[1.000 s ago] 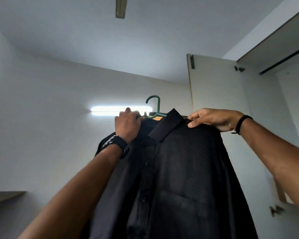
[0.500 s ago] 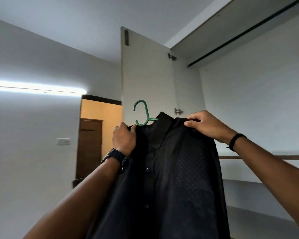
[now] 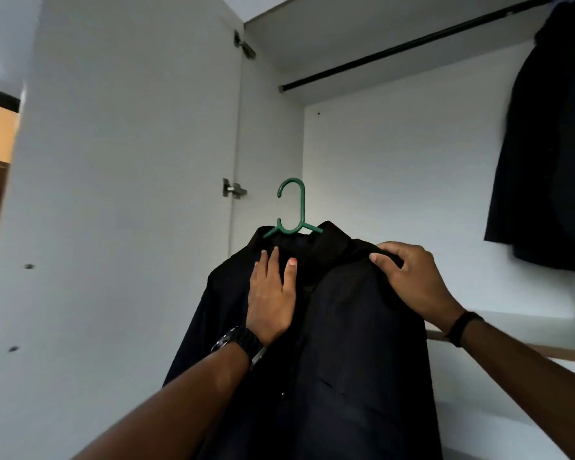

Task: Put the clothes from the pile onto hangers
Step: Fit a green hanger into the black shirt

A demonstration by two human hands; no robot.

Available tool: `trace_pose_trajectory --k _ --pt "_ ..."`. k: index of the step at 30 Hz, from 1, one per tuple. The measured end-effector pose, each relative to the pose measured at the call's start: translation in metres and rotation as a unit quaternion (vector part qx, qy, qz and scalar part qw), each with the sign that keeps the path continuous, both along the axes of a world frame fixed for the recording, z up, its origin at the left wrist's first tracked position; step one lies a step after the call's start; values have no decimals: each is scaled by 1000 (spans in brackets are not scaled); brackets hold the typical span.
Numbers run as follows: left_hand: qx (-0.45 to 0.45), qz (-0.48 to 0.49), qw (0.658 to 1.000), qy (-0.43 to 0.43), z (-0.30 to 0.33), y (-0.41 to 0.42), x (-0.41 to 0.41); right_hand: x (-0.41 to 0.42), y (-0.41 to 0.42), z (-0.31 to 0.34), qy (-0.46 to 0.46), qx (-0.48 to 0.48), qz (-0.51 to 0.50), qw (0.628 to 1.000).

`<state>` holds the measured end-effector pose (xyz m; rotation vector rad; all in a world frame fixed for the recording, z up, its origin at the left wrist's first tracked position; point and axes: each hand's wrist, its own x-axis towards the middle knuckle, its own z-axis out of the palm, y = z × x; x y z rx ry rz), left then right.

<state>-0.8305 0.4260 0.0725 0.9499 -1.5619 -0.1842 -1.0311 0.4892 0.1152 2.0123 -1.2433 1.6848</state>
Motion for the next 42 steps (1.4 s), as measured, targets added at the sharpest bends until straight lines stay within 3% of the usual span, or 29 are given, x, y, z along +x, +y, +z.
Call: trace_pose_trajectory --k 6,12,15,19,23,29,35,42 --pt "31 -81 996 -6 113 -15 -70 -61 9 126 37 16 -66 997" --pt "34 -140 987 -74 297 -20 -158 -133 46 301 58 -27 -189 980" --pt "3 -107 988 -108 362 -17 -194 -155 68 366 70 -36 -239 968" --pt "-51 -139 987 -64 421 -8 -236 -170 86 423 100 -65 -305 945" --pt "-108 -168 979 -48 441 -11 -276 -187 85 453 114 -94 -371 917" --pt "-172 -217 950 -141 443 -62 -342 -223 54 483 88 -122 -464 873" --pt "-212 -262 930 -144 459 -115 -404 -264 24 514 61 -170 -532 827" --pt "-238 -361 880 -195 457 -148 -506 -328 -24 538 11 -207 -553 807"
